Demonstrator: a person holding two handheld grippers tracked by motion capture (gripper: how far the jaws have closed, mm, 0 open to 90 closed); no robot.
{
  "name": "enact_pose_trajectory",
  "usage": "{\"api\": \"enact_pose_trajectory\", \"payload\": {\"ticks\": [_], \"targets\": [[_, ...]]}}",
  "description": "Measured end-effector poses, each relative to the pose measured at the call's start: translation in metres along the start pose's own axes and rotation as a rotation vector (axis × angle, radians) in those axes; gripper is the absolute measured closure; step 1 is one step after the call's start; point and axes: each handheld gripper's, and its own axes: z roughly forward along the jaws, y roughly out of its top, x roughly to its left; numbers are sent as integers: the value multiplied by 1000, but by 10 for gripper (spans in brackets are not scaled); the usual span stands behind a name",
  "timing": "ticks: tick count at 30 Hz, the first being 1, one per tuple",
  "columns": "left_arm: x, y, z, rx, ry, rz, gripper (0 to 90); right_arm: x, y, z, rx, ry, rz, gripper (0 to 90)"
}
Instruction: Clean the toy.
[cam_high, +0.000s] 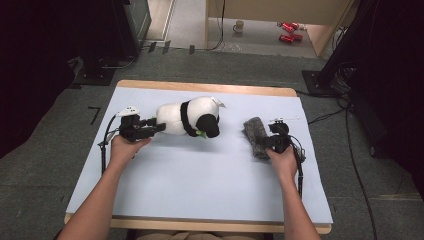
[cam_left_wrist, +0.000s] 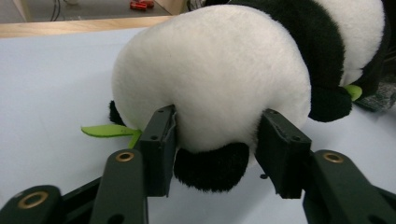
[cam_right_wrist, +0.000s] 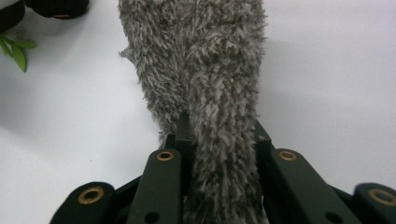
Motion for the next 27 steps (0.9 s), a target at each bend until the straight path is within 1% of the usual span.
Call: {"api": "enact_pose_trajectory", "payload": {"ticks": [1,5,7,9,10,11,14,16,19,22,25,27], "targets": [[-1,0,-1,4,2,1,467,0,0,1,-2,-3,-11,705],[-3,1,-3,24,11,2,417,-3,-2,4,2,0,2,554],[-3,1,-4,22,12,-7,405,-5,-1,4,6,25,25,493],[-3,1,-5,17,7,-15,394,-6,0,3,5,60,30,400],[-3,2,-7,18,0,-25,387,-6,1,3,2,78,33,378],[-3,2,-8,12,-2,-26,387,-4,1,2,3,103,32,364],[-5,4,-12,7,-8,-28,378,1,2,-4,-26,108,-10,290],[-5,4,-14,12,-8,-22,373,3,3,-9,-42,118,-36,293],[-5,4,-17,20,-12,-23,370,3,3,-16,-78,126,-56,305],[-4,3,-19,23,-13,-26,370,-1,3,-22,-112,106,-75,331],[-4,3,-21,19,-16,-16,366,-8,3,-30,-145,104,-68,358],[-5,3,-22,23,-18,-9,362,-12,3,-35,-164,92,-65,382]]}}
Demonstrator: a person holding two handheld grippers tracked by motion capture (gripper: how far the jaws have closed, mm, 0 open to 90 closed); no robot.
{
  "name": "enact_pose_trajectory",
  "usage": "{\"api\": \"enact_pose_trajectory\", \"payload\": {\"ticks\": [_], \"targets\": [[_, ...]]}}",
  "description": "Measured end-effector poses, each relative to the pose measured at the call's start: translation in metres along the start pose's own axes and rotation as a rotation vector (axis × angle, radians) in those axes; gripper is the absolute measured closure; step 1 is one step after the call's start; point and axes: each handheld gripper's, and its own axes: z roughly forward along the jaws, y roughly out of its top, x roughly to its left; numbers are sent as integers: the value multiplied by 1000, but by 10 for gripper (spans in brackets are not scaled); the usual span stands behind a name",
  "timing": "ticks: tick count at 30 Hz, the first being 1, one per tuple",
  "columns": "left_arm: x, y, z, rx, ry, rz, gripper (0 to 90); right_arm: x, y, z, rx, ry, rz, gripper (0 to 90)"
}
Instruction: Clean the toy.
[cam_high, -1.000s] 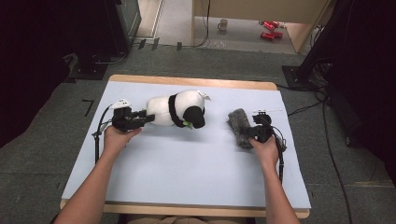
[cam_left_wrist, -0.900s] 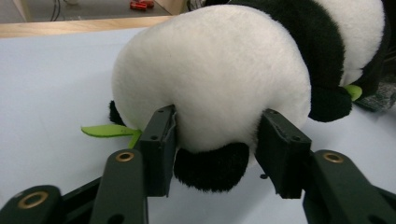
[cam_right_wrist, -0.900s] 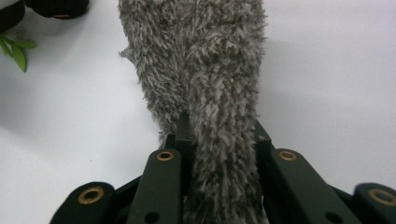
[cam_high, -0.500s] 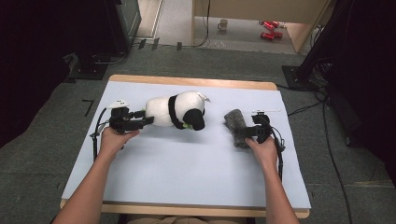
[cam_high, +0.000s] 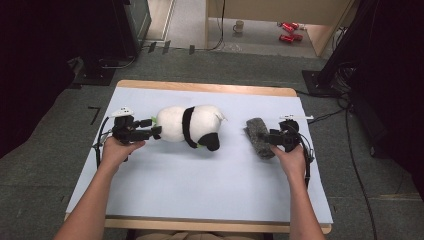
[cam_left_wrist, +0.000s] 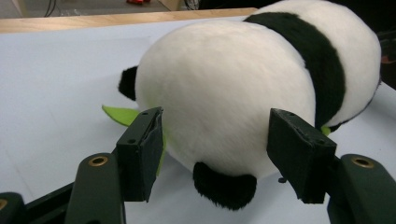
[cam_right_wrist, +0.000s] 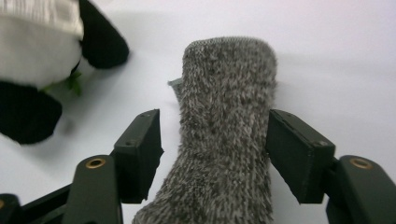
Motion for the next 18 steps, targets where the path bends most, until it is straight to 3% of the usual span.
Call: {"api": "enact_pose_trajectory", "payload": {"ticks": [5,14,18], "targets": [[-1,-1,-3,20,16,26,358,-7,-1,-10,-29,-22,-1,410],[4,-2,-15,20,32,12,360,-24,-5,-23,-58,-65,8,432],[7,-4,-20,43,46,30,359,-33,-8,-29,-75,-87,21,451]]}}
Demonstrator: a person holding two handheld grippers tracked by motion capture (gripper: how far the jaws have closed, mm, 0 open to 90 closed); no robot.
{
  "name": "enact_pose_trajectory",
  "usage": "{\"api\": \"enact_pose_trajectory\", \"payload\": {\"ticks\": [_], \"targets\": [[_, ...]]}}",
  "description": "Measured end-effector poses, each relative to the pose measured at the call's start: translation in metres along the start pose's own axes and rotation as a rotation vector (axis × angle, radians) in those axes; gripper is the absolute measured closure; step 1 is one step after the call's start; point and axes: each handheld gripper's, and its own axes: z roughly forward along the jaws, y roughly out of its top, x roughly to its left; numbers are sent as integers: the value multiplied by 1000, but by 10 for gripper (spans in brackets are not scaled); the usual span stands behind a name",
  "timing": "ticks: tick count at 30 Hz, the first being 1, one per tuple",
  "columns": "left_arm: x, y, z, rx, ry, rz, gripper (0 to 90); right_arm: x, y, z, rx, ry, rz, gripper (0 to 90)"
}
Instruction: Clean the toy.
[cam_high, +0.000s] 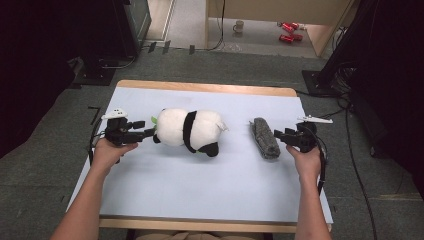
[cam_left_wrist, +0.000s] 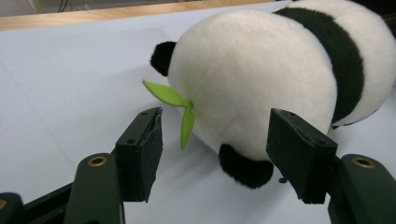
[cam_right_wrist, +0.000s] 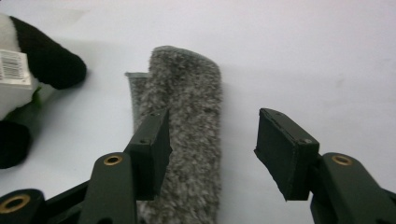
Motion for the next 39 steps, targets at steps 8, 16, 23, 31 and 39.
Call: {"api": "enact_pose_trajectory", "payload": {"ticks": [8,16,23,31,39], "targets": [[12,-9,-8,51,44,4,359,-18,-8,-1,-2,-35,41,469],[23,-21,-6,112,111,20,359,-25,-18,8,32,-143,12,549],[30,-36,3,178,161,20,359,-27,-25,18,61,-200,-5,552],[34,-42,8,208,187,30,347,-31,-34,25,63,-224,-17,571],[34,-43,8,208,176,33,317,-30,-39,26,32,-230,-41,555]]}}
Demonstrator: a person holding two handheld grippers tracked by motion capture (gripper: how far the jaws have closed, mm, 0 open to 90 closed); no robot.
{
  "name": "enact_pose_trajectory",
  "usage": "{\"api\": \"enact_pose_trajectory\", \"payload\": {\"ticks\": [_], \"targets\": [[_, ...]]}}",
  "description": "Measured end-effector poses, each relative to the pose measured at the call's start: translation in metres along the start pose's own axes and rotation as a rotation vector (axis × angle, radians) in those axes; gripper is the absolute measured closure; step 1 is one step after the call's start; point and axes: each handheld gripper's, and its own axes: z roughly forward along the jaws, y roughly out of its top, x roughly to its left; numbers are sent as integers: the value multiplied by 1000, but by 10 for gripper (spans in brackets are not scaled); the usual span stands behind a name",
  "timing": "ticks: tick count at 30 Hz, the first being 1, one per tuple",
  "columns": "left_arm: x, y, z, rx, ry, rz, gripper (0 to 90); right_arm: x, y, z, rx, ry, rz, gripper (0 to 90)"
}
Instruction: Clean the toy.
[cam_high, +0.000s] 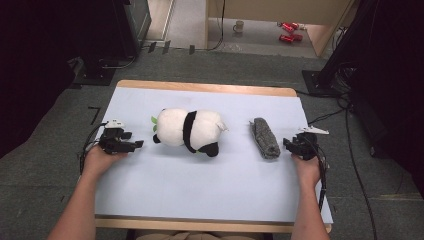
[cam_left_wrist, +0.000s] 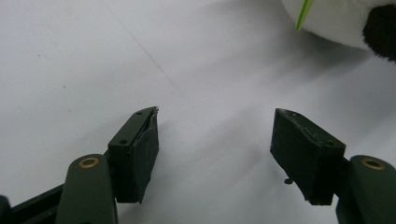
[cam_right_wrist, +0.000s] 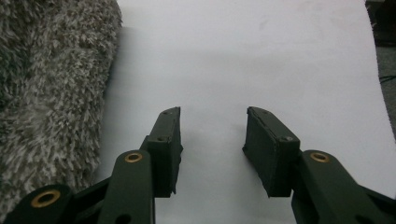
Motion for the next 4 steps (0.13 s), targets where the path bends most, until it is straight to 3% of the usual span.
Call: {"api": "enact_pose_trajectory", "payload": {"ticks": [4], "targets": [[-1,0,1,-2,2,2,304,1,-4,1,-29,-3,-12,548]]}}
